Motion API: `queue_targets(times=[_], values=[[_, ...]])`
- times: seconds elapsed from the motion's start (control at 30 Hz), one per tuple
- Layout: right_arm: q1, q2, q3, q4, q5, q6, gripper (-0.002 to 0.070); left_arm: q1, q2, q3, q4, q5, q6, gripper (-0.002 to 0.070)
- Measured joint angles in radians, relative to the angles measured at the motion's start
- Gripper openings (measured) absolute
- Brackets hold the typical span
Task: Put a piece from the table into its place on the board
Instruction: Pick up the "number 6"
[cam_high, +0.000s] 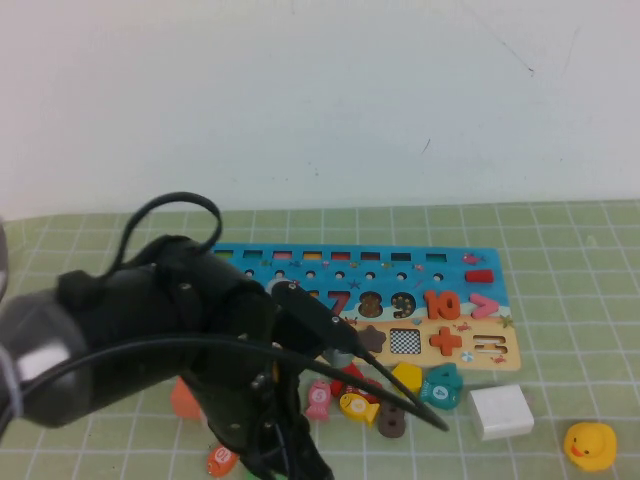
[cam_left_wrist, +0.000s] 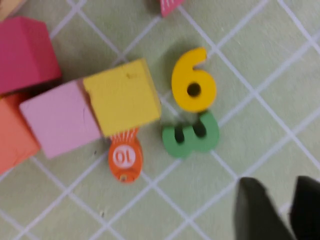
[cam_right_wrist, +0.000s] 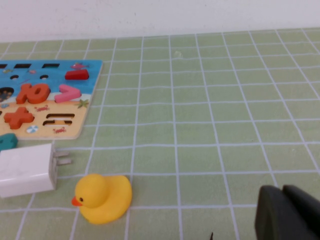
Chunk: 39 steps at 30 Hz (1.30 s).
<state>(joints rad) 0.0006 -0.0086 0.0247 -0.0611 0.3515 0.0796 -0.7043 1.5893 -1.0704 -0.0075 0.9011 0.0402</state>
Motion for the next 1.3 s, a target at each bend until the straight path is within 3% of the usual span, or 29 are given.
queue_targets(times=[0.17,0.27,0.7,1.3], values=[[0.0,0.0,0.0,0.0,0.0,0.0,-0.0001,0.0,0.066,-0.006,-0.002,-0.062,-0.021,0.0347],[0.0,0.0,0.0,0.0,0.0,0.0,-0.0001,0.0,0.104,-0.006,-0.004,-0.102,-0.022,0.0392],[0.0,0.0,0.0,0.0,0.0,0.0,-0.0001,0.0,0.211,-0.009,0.088,-0.197,-0.068,0.041],[0.0,0.0,0.0,0.0,0.0,0.0,-0.0001,0.0,0.289,-0.009,0.097,-0.245,-0.074,0.041]])
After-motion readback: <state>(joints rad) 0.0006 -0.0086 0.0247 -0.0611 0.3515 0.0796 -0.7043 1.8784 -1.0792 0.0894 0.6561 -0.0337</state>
